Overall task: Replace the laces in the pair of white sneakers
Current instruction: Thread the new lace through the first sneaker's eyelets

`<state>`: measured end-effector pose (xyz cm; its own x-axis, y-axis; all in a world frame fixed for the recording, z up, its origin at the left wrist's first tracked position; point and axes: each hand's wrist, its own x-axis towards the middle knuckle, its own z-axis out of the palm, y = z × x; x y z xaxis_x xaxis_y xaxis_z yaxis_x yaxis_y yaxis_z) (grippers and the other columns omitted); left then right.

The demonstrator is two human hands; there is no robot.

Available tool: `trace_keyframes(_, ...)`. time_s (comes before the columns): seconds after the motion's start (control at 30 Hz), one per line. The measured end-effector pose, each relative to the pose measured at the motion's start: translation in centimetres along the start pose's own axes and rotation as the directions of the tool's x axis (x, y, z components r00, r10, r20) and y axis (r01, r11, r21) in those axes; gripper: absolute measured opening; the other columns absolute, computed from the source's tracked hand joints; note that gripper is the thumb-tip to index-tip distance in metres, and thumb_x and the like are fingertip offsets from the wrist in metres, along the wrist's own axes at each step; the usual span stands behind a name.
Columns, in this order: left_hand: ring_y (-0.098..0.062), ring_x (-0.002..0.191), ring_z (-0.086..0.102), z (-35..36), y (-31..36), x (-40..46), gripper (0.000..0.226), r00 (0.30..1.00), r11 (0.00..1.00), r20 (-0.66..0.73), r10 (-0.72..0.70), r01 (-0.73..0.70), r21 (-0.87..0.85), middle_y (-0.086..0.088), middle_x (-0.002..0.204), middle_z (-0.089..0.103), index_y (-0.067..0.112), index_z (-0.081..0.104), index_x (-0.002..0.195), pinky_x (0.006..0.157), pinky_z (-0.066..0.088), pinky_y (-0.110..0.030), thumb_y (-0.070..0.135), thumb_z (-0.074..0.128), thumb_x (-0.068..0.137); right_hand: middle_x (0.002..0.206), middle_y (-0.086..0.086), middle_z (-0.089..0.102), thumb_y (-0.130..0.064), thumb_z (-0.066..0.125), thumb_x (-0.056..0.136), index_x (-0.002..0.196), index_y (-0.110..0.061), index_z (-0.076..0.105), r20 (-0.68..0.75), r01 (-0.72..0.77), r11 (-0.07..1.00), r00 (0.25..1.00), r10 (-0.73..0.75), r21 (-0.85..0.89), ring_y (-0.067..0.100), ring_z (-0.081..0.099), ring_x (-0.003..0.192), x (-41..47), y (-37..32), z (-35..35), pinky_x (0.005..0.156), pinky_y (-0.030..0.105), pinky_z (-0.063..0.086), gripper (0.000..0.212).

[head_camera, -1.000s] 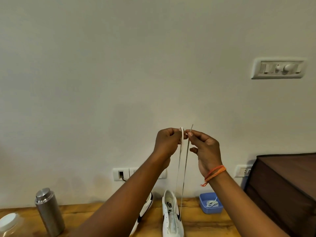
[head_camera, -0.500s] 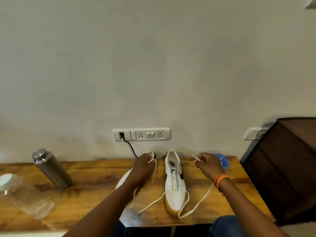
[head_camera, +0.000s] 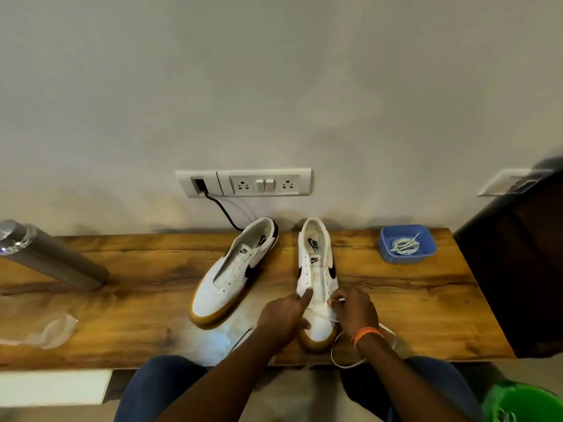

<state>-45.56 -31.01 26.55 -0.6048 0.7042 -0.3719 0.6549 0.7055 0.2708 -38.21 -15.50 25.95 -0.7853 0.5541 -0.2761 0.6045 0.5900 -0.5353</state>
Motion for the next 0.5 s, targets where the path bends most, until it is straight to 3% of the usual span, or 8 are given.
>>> trace_keyframes(0.13, -0.034, 0.099, 0.063, 0.1, 0.2, 0.8, 0.075, 0.999, 0.992, 0.004, 0.054, -0.054, 0.117, -0.011, 0.123, 0.058, 0.025, 0.027, 0.151, 0.074, 0.05, -0.039, 0.029, 0.067, 0.089, 0.083, -0.004, 0.069, -0.019, 0.067, 0.087, 0.073, -0.026, 0.069, 0.032, 0.012, 0.999, 0.999, -0.01, -0.052, 0.018, 0.065, 0.082, 0.4, 0.1, 0.0, 0.069, 0.026, 0.047, 0.015)
trace_keyframes(0.23, -0.033, 0.101, 0.063, -0.3, 0.2, 1.6, 0.064, 0.998, 0.986, 0.02, 0.067, -0.069, 0.149, -0.012, 0.117, 0.062, 0.02, 0.041, 0.141, 0.073, 0.048, -0.038, 0.03, 0.071, 0.086, 0.094, -0.002, 0.071, -0.022, 0.061, 0.091, 0.084, -0.025, 0.07, 0.009, 0.068, 0.981, 0.998, -0.067, -0.18, 0.02, 0.065, 0.091, 0.9, 0.3, 0.1, 0.07, 0.024, 0.039, 0.012)
trace_keyframes(0.3, -0.031, 0.104, 0.062, -0.3, 0.3, 1.7, 0.06, 0.998, 0.99, 0.034, 0.045, -0.049, 0.129, -0.011, 0.118, 0.064, 0.02, 0.047, 0.137, 0.078, 0.05, -0.038, 0.029, 0.073, 0.083, 0.099, 0.0, 0.071, -0.021, 0.057, 0.093, 0.091, -0.024, 0.071, -0.007, 0.082, 0.959, 0.996, -0.087, -0.271, 0.022, 0.065, 0.096, 0.8, 0.4, -0.2, 0.075, 0.026, 0.042, 0.014)
trace_keyframes(0.4, -0.03, 0.108, 0.062, -0.3, 0.3, 1.8, 0.061, 1.0, 0.997, 0.027, 0.013, -0.015, 0.081, -0.01, 0.121, 0.064, 0.023, 0.05, 0.136, 0.084, 0.051, -0.038, 0.027, 0.076, 0.081, 0.102, 0.003, 0.071, -0.02, 0.054, 0.092, 0.092, -0.025, 0.073, -0.051, 0.003, 0.96, 0.999, -0.018, -0.28, 0.024, 0.065, 0.099, 1.0, 1.3, -1.5, 0.082, 0.03, 0.049, 0.02)
trace_keyframes(0.5, -0.029, 0.114, 0.059, 0.1, -0.1, 1.8, 0.069, 0.999, 0.998, 0.034, 0.016, -0.018, 0.064, -0.009, 0.129, 0.061, 0.027, 0.045, 0.143, 0.09, 0.05, -0.037, 0.029, 0.076, 0.082, 0.104, 0.005, 0.072, -0.024, 0.059, 0.092, 0.091, -0.023, 0.075, -0.072, -0.121, 0.979, 0.991, 0.11, -0.165, 0.028, 0.065, 0.099, 1.6, 2.8, -2.6, 0.083, 0.032, 0.05, 0.016)
